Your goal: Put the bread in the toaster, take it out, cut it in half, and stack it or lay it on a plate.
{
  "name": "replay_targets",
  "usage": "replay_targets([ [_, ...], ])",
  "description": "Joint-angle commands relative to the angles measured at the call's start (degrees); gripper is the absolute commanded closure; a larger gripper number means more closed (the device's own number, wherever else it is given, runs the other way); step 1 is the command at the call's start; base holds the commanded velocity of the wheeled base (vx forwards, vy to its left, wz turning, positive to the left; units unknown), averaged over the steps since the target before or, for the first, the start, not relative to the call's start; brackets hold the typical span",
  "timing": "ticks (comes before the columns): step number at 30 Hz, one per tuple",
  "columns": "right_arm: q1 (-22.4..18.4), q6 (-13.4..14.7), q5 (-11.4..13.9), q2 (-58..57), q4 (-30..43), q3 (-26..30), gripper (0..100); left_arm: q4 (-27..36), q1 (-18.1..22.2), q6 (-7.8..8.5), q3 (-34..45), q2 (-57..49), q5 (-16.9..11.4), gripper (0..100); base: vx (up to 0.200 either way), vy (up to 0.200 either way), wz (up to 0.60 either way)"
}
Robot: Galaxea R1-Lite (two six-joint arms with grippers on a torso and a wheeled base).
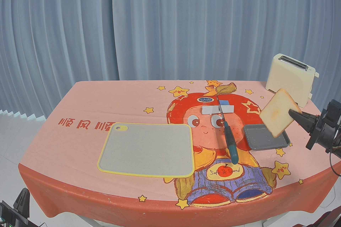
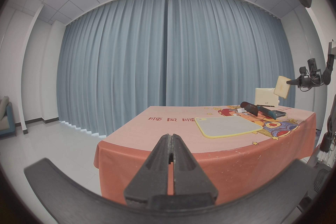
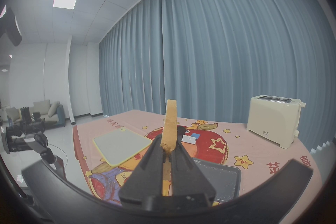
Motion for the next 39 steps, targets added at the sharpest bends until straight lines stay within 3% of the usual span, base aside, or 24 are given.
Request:
replay_targets([
  [1, -0.17, -1.34, -0.63, 1.77, -0.58, 1.15, 100, -0.01, 0.02, 0.03, 1.01, 0.10, 0.01, 100, 0.000, 0.000, 0.00],
  [15, 0.18, -3.54, -0.98, 1.33, -0.66, 2.38, 100, -0.01, 0.02, 0.03, 1.01, 0.10, 0.36, 100, 0.000, 0.000, 0.00],
  [33, 0.10, -3.54, -1.15, 1.24, -0.66, 2.55, 100, -0.01, 0.02, -0.33, 1.01, 0.10, 0.54, 100, 0.000, 0.000, 0.00],
  [39, 0.18, -3.54, -1.15, 1.33, -0.66, 2.73, 100, -0.01, 0.02, -0.33, 1.01, 0.10, 0.54, 100, 0.000, -0.200, 0.00],
])
